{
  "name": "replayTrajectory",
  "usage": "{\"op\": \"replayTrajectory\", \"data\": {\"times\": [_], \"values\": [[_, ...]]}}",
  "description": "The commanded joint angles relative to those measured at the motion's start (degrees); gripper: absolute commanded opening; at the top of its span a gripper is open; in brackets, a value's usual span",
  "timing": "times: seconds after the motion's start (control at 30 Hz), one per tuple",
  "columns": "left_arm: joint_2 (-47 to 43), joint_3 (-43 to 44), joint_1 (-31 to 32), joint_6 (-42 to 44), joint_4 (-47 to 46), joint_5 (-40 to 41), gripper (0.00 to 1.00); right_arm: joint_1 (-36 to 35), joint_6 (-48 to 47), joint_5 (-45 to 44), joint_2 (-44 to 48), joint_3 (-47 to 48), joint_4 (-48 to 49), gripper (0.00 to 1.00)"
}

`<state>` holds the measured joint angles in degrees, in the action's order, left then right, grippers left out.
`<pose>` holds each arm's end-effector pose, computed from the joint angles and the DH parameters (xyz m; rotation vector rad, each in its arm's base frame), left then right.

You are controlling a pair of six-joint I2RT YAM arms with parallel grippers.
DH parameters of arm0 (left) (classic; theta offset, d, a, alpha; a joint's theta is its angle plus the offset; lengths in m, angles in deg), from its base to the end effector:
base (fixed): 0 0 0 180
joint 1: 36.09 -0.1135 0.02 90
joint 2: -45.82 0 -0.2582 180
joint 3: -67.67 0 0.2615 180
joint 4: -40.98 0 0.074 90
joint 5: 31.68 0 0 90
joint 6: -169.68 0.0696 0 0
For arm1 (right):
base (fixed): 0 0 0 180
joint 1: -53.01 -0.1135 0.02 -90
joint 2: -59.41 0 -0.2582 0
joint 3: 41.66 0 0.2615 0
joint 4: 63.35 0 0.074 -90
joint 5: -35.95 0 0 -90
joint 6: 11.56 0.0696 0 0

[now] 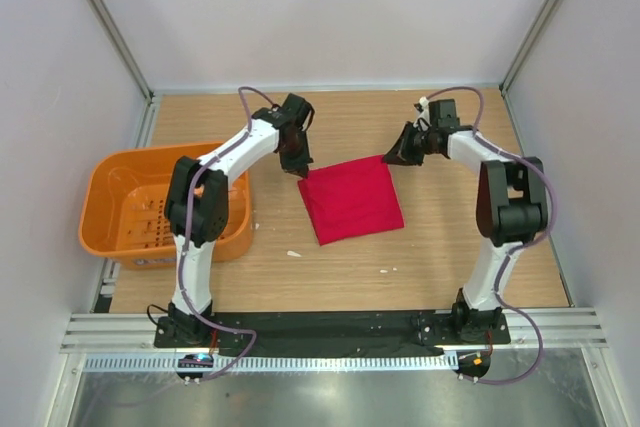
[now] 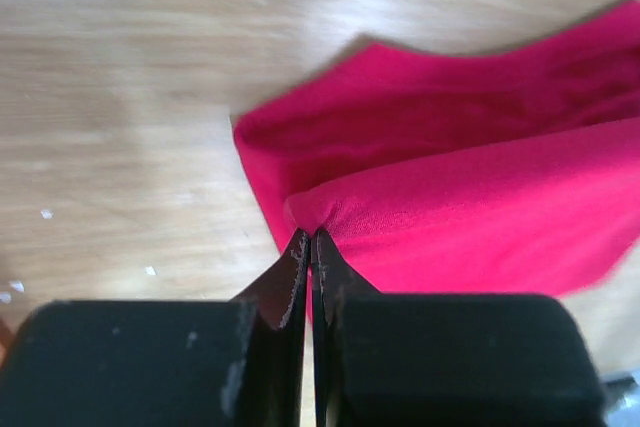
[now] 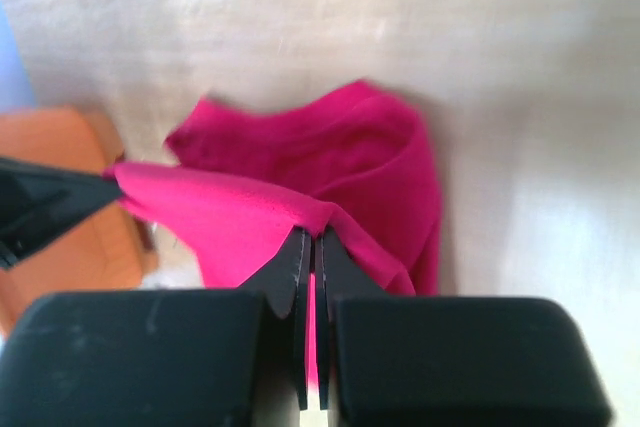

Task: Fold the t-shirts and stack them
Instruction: Fold the tshirt

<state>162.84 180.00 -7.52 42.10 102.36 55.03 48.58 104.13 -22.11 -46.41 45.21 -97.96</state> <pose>0.3987 -0.2216 0.1910 -0.2027 2.7891 -0.3907 0.4127 0.0689 0.1700 0.2318 2.5231 0.9128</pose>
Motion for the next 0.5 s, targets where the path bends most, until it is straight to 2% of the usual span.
{"op": "replayTrajectory", "data": {"times": [0.0,0.1,0.13,0.27,0.33,0.4,0.43,0.47], "values": [[5.7,3.6,-1.2,-1.8,4.2,6.6,0.0,-0.2,0.7,0.0,-8.5,3.6,11.1,0.02],[8.7,6.9,-1.0,-0.8,5.4,8.0,0.0,-0.3,-0.4,-0.1,-14.1,8.0,9.6,0.02],[8.8,6.8,-1.0,-0.9,5.4,11.2,0.0,-0.2,0.0,-0.5,-14.5,8.1,10.7,0.03],[10.8,8.6,-1.3,0.3,7.0,12.8,0.0,-0.3,-1.1,-1.4,-16.0,10.8,7.9,0.06],[9.9,6.7,-1.4,0.7,6.1,13.8,0.0,-0.1,-2.5,-1.5,-16.2,12.0,6.2,0.08],[9.2,6.0,-1.4,0.9,5.5,14.4,0.0,0.2,-4.0,-2.7,-16.7,15.0,3.4,0.18],[8.2,6.1,-1.3,1.2,5.9,15.0,0.03,0.4,-4.8,-3.4,-17.0,16.2,-0.2,0.24],[7.0,6.0,-1.2,1.5,5.7,16.9,0.15,0.5,-5.5,-5.0,-16.9,18.0,-1.8,0.37]]}}
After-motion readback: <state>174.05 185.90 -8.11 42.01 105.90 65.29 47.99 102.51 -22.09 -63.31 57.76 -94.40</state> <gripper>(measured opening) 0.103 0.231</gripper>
